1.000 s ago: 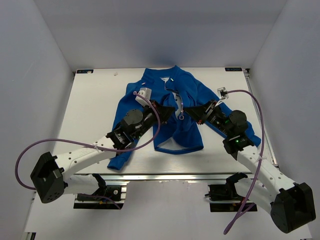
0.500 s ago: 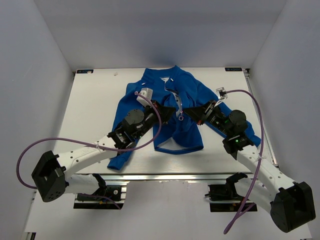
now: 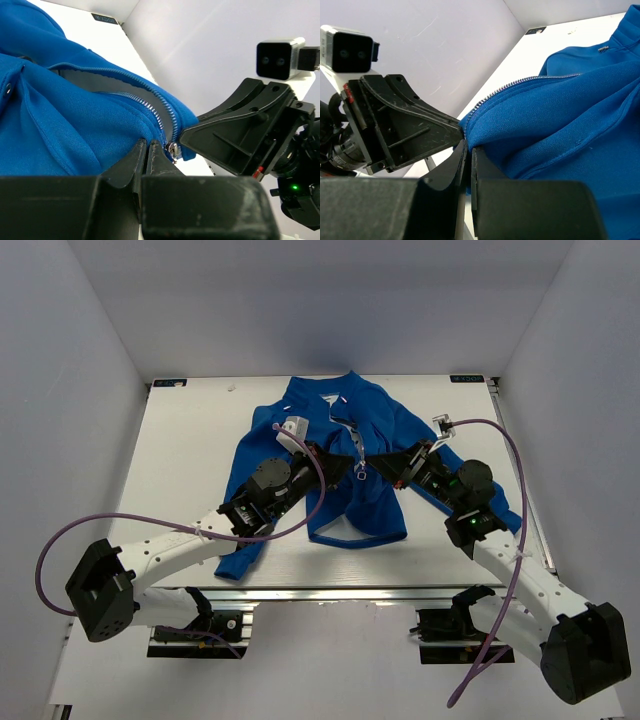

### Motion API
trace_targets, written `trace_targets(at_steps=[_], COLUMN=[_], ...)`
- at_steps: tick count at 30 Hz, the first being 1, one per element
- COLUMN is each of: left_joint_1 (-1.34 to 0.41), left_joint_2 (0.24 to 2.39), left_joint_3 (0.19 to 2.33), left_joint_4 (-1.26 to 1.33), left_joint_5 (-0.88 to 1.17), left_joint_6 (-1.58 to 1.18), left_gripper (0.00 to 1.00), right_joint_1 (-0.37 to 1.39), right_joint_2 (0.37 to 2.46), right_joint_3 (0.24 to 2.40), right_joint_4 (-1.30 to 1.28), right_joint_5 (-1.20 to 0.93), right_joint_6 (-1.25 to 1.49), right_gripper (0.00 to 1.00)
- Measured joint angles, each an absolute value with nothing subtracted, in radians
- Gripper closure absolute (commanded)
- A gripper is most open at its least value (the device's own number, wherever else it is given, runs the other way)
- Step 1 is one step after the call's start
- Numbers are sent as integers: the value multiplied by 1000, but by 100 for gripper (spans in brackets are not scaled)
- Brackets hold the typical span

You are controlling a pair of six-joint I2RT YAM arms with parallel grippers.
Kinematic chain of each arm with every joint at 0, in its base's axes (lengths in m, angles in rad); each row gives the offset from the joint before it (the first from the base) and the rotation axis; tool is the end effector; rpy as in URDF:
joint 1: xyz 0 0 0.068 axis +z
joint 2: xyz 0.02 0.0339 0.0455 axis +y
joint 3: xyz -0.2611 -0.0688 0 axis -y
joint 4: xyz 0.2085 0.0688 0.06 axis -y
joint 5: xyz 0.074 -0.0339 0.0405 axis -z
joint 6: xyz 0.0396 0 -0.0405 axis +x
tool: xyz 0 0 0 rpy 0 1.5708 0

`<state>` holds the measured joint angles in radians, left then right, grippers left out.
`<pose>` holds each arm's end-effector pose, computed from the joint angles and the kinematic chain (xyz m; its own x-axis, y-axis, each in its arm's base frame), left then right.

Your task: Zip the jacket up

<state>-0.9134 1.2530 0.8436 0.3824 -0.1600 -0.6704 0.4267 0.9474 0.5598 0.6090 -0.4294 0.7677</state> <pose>0.1679 -0.2072 0.3305 -0.4380 -0.4364 -0.7860 0.5258 0.5848 -0.6177 0.1667 0.0939 0.3264 -0.3743 0.5235 -0.7654 -0.6756 0.4115 0.6118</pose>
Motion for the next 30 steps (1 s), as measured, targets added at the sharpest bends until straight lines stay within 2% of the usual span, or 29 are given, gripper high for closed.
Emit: trace_targets(at_steps=[30], left_joint_1=[-913], left_joint_2=[1253], left_joint_3=[843], left_joint_4=[389], left_joint_5=[-148], left_joint_6=[-673], left_gripper=[100], right_joint_1=[427], right_joint_2=[957], right_joint_3=[560], right_joint_4=[629], right_joint_5=[-421], right_joint_6=[778], right_gripper=[100])
